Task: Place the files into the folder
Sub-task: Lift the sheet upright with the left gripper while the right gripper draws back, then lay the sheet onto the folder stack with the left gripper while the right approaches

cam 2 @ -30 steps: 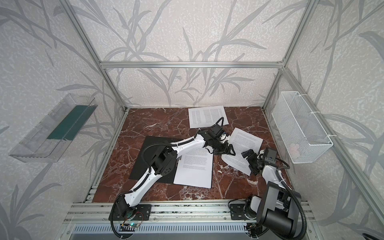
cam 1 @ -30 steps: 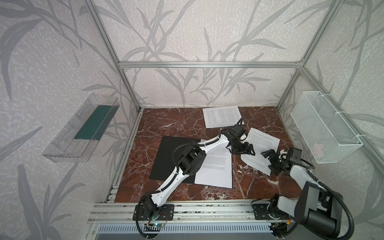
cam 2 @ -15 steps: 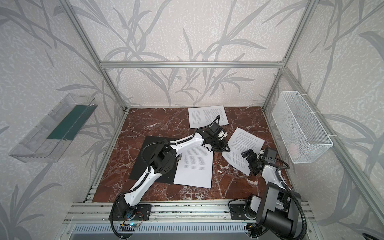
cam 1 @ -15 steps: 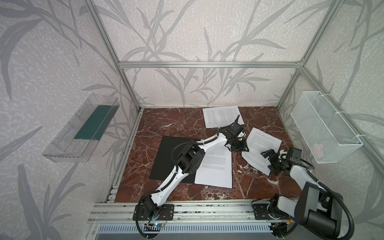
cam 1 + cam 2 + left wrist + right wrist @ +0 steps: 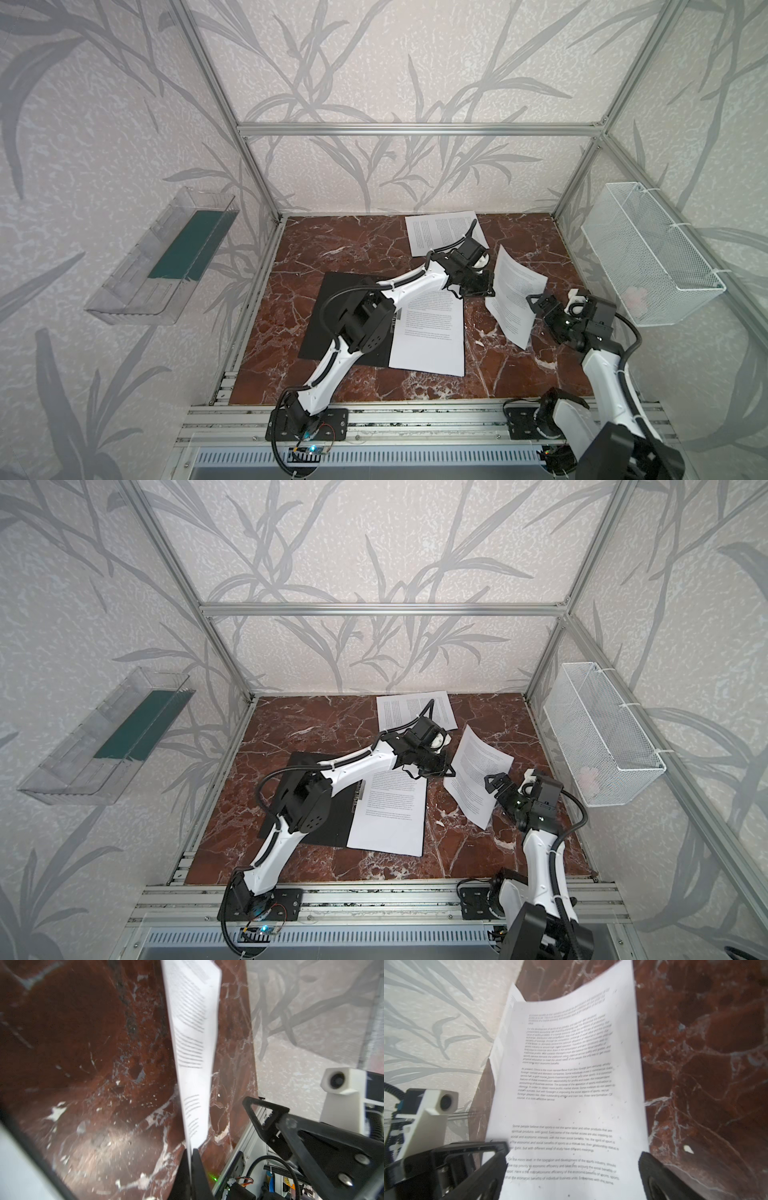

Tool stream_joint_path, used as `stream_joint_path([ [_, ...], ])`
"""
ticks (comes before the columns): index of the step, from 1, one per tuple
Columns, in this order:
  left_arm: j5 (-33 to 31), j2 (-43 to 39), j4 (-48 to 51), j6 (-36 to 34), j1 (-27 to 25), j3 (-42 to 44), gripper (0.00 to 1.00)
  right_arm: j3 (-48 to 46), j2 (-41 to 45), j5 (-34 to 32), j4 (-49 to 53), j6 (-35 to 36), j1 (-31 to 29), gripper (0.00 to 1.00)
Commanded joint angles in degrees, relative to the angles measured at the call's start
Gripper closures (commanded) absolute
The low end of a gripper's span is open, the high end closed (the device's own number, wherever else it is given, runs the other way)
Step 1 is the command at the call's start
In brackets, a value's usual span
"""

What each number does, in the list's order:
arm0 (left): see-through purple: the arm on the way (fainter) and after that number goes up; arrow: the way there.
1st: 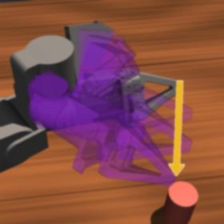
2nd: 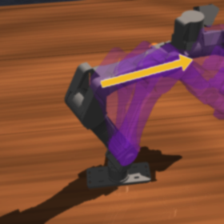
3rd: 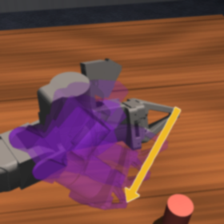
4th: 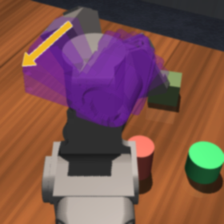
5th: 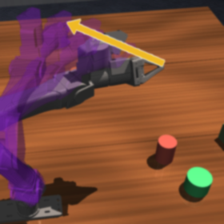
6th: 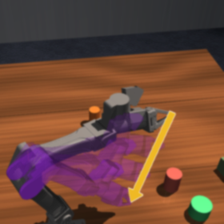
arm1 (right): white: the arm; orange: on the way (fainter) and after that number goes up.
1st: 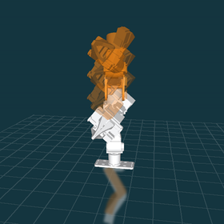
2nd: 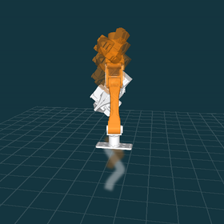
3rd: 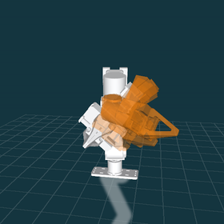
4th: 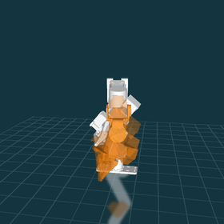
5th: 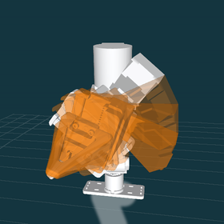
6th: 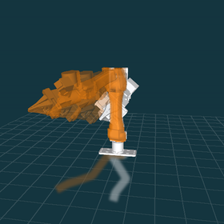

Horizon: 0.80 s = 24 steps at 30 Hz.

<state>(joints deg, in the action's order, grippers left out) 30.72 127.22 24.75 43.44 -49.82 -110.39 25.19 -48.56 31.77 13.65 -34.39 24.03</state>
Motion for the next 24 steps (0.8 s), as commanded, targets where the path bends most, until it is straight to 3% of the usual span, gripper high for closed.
stream_joint_path([
  [1, -7.38, -12.88, -4.16, -0.62, 0.27, 9.39, 1.00, -1.31, 4.25, 2.35, -0.28, 1.53, -0.86, 0.01],
  [8, -12.83, -34.45, -10.09, 1.31, 5.76, 36.53, 1.00, 0.76, 3.98, -3.13, -1.26, 4.09, -12.99, 0.01],
  [15, -14.57, -55.49, -12.05, 4.90, 15.64, 60.80, 1.00, 3.86, -2.09, -5.87, -2.95, 5.54, -23.35, 0.01],
  [20, -13.03, -64.54, -9.66, 5.70, 22.48, 71.60, 1.00, 8.38, -5.68, -9.76, -1.21, 6.32, -32.12, 0.01],
  [24, -15.38, -66.45, -6.75, 3.11, 25.44, 76.49, 1.00, 11.87, -10.63, -11.96, -2.14, 5.09, -40.66, 0.01],
])
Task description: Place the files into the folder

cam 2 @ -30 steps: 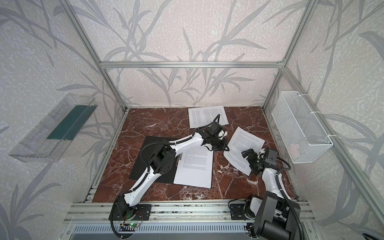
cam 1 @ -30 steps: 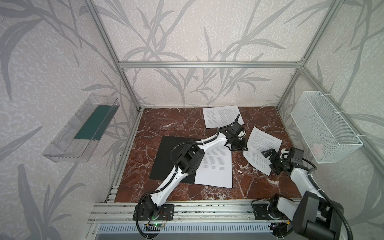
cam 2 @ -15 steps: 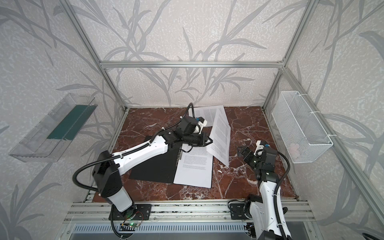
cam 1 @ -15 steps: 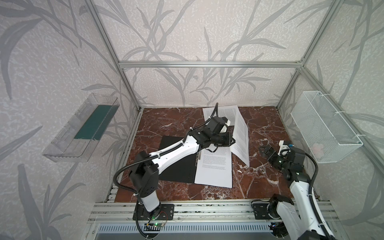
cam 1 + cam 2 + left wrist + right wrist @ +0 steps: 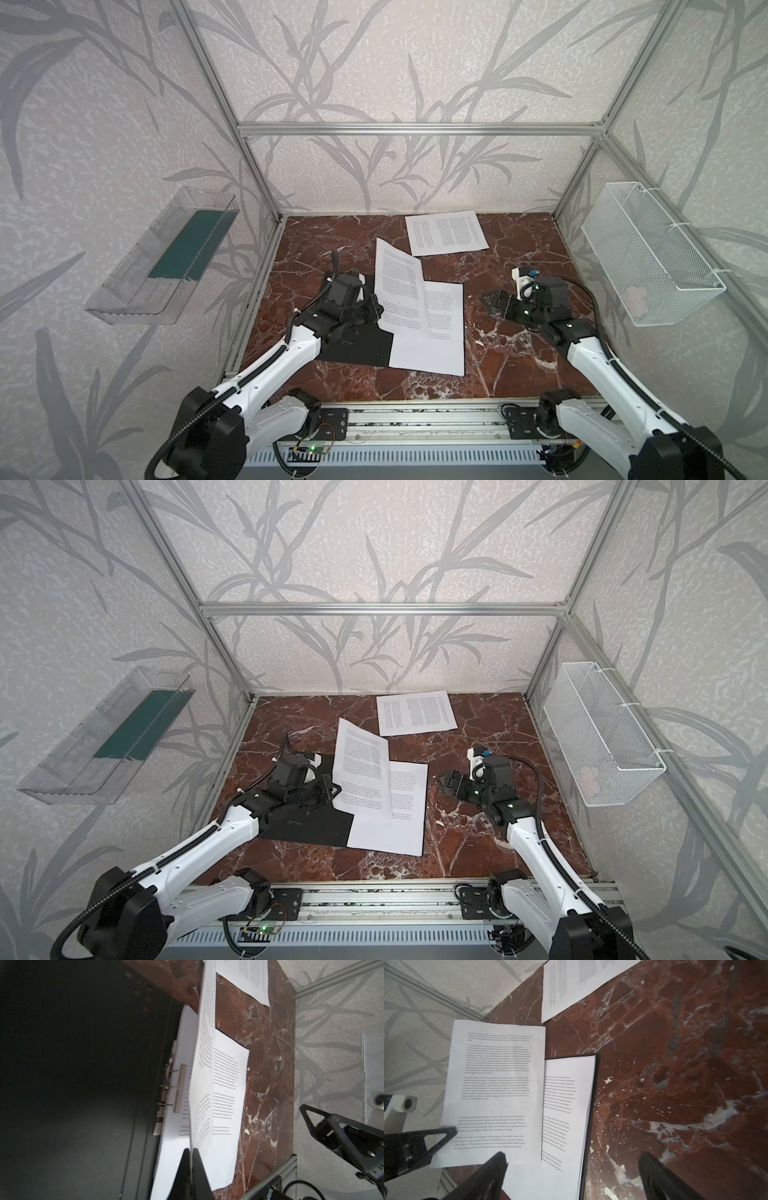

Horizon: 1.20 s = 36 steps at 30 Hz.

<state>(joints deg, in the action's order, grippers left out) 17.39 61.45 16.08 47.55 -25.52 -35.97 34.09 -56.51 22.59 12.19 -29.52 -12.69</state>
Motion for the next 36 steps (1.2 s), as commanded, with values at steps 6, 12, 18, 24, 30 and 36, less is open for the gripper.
stream_joint_path([
  [6, -3.63, 1.77, 2.68, -5.26, 2.13, 5.53, 1.00, 6.87, -15.14, -2.21, -6.80, -2.18, -13.55, 0.01],
  [12, -5.66, 3.78, 4.22, -7.65, 2.05, 6.38, 1.00, 11.69, -26.82, -1.54, -11.19, -2.87, -18.26, 0.00],
  [18, -3.59, 6.22, 1.29, -8.09, 2.05, 7.66, 1.00, 20.52, -39.05, 1.18, -11.32, -3.50, -21.20, 0.01],
  [24, -3.91, 5.92, 0.63, -8.15, 2.06, 8.38, 1.00, 27.04, -48.73, 2.93, -12.19, -5.50, -22.68, 0.12],
  [30, -3.86, 6.30, 0.11, -8.26, 2.10, 8.63, 1.00, 30.03, -53.53, 5.93, -14.72, -8.72, -23.54, 0.33],
  [36, -3.79, 7.49, -0.87, -8.22, 2.08, 8.63, 1.00, 30.16, -53.97, 5.98, -15.94, -9.75, -24.18, 0.63],
])
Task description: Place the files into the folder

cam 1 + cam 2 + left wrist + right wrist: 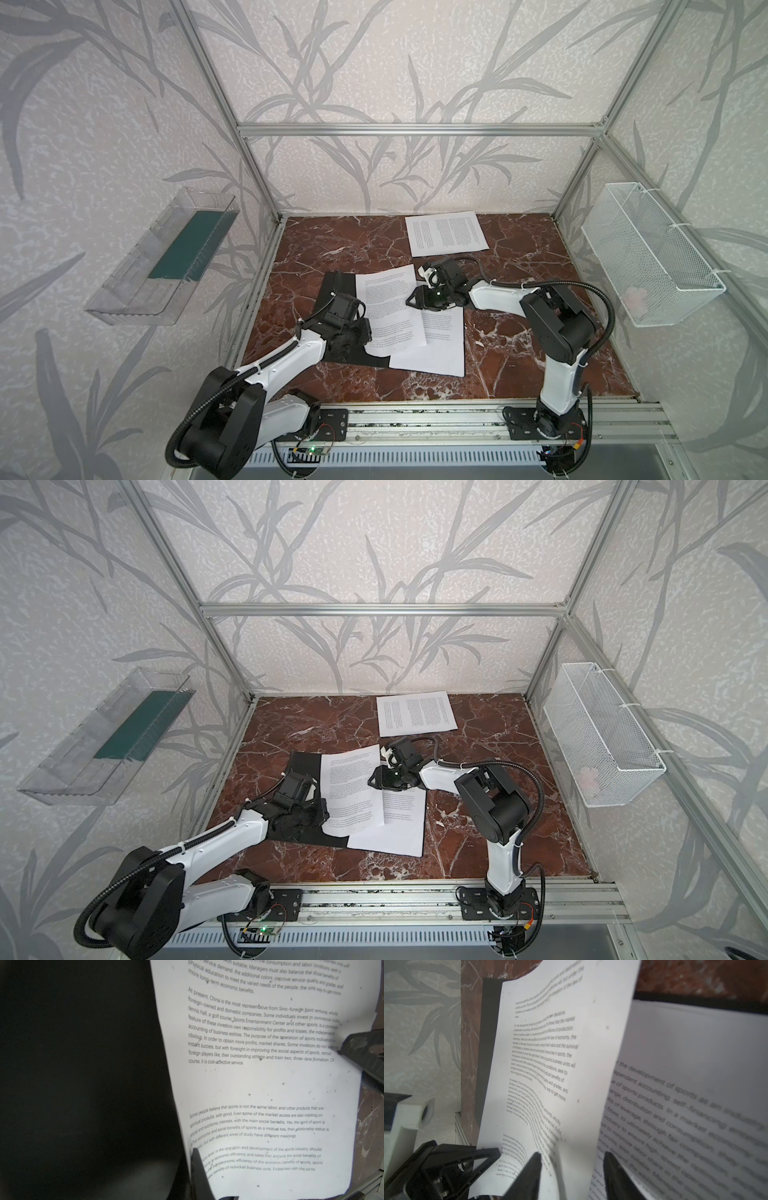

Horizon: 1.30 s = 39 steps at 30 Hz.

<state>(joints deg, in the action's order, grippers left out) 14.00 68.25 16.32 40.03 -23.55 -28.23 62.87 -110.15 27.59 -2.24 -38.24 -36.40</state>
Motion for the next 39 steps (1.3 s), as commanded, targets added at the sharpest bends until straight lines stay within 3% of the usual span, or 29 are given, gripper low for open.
stream_joint_path([
  [1, -0.40, 1.00, -1.28, -0.74, 0.14, 0.89, 1.00, 1.23, -0.27, 0.97, -1.54, -1.05, -0.44, 0.69],
  [7, 0.02, 1.34, -2.03, -0.48, 0.11, 0.64, 1.00, 1.01, 0.76, 1.17, -1.22, -1.10, -0.51, 1.00],
  [9, 0.16, 0.79, -2.29, -0.39, 0.09, 0.21, 0.90, 0.78, 3.41, -2.98, 1.89, 0.42, -0.84, 1.00],
  [13, 1.23, -1.80, -1.57, 0.11, 0.13, -1.41, 0.38, -1.43, 11.04, -8.95, 6.69, 3.52, -0.70, 1.00],
  [15, 1.49, -4.84, -0.43, 0.85, 0.08, -2.06, 0.01, -3.23, 14.37, -8.83, 7.91, 2.99, 0.33, 1.00],
  [22, 2.90, -20.31, 9.53, 1.07, -0.06, -7.35, 0.01, -14.75, 23.15, -11.62, 7.43, -0.60, 3.82, 1.00],
  [28, 5.00, -30.44, 20.13, -3.63, -0.24, -14.19, 0.01, -21.81, 29.27, -15.98, 8.93, -1.53, 5.31, 1.00],
  [39, 5.11, -30.58, 31.11, -14.79, -0.22, -20.50, 0.01, -23.58, 31.04, -16.64, 10.29, -3.62, 5.10, 1.00],
])
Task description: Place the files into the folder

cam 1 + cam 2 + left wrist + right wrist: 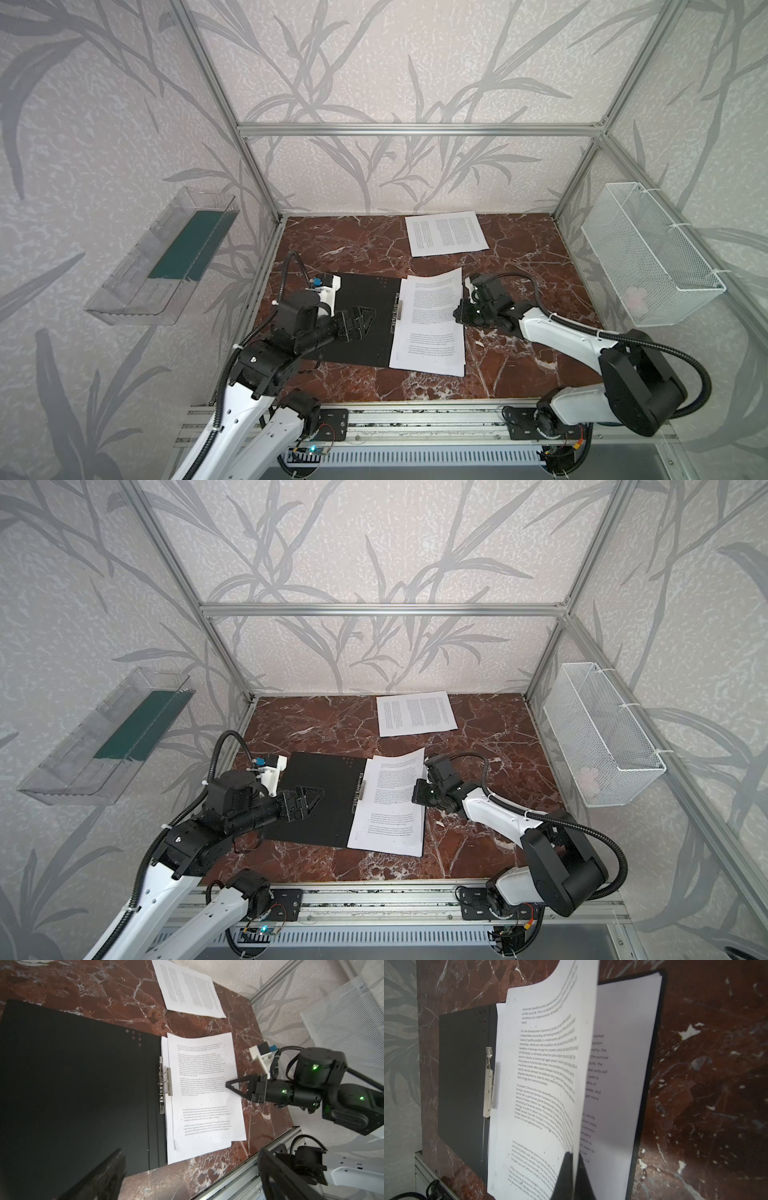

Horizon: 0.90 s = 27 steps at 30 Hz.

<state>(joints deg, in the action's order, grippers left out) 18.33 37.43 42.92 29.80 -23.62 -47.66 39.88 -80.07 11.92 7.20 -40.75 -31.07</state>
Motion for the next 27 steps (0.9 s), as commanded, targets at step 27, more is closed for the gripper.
stream_joint_path([
  [27, 3.02, -1.57, 1.38, -3.77, -0.11, 1.96, 0.01, -0.32, 0.09, -2.52, 0.63, -3.89, -5.05, 1.00],
])
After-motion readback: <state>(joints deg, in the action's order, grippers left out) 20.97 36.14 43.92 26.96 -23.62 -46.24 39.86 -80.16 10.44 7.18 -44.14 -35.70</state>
